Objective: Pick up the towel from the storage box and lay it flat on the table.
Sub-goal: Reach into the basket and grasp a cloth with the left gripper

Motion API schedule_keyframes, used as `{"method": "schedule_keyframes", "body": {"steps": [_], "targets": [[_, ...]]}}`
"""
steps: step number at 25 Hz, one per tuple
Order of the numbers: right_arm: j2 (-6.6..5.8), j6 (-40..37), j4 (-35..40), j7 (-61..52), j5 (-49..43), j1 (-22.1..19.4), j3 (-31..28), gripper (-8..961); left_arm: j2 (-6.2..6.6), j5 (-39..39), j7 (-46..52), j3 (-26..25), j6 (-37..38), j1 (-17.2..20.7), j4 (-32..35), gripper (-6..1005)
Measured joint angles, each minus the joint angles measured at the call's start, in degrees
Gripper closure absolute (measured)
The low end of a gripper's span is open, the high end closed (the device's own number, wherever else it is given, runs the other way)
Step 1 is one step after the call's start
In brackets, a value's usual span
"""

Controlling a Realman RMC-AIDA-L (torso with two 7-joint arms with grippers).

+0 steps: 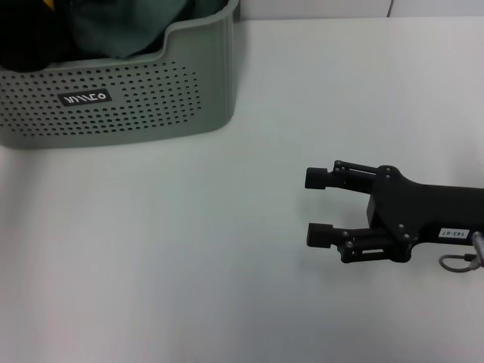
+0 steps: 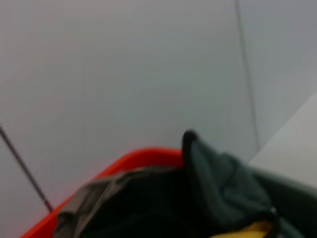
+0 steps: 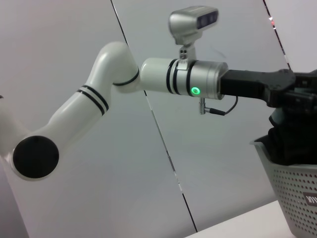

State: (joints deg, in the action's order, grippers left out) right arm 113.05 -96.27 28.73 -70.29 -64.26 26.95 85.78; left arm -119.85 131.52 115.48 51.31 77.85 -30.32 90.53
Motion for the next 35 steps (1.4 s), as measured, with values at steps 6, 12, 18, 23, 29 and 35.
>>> {"method": "schedule_keyframes", "body": {"steps": [6,12,18,23,29,35], "targets": [[0.15,0.06,-0.51,0.17,0.0,-0.04,0.0,81,-0.08,5.01,1.21,3.79,-1.57,-1.49,-1.16,268],[0.36,0.05,-1.34,0.89,0.01,-0.05,0.0,81,-0.06,8.08,1.95,7.68,-4.42,-1.21,-1.15,388],[0.54,0.05,-1.91,1.57,0.02,-0.1,0.0,81,-0.07,8.43,2.52,8.53,-4.63,-1.14,-1.13,382],[0.65,0.06,-2.69,2.19,0.02,0.0,0.0,81,-0.09,7.89,3.2,8.57,-4.72,-0.81,-1.1,395],[0.69,0.06,-2.81,2.34,0.02,0.03,0.0,82,-0.12,5.94,2.97,9.3,-5.81,0.21,-1.06,624],[0.68,0.05,-2.81,2.4,0.1,-0.08,0.0,82,-0.12,2.49,2.07,10.12,-9.62,2.4,-0.56,860]]}}
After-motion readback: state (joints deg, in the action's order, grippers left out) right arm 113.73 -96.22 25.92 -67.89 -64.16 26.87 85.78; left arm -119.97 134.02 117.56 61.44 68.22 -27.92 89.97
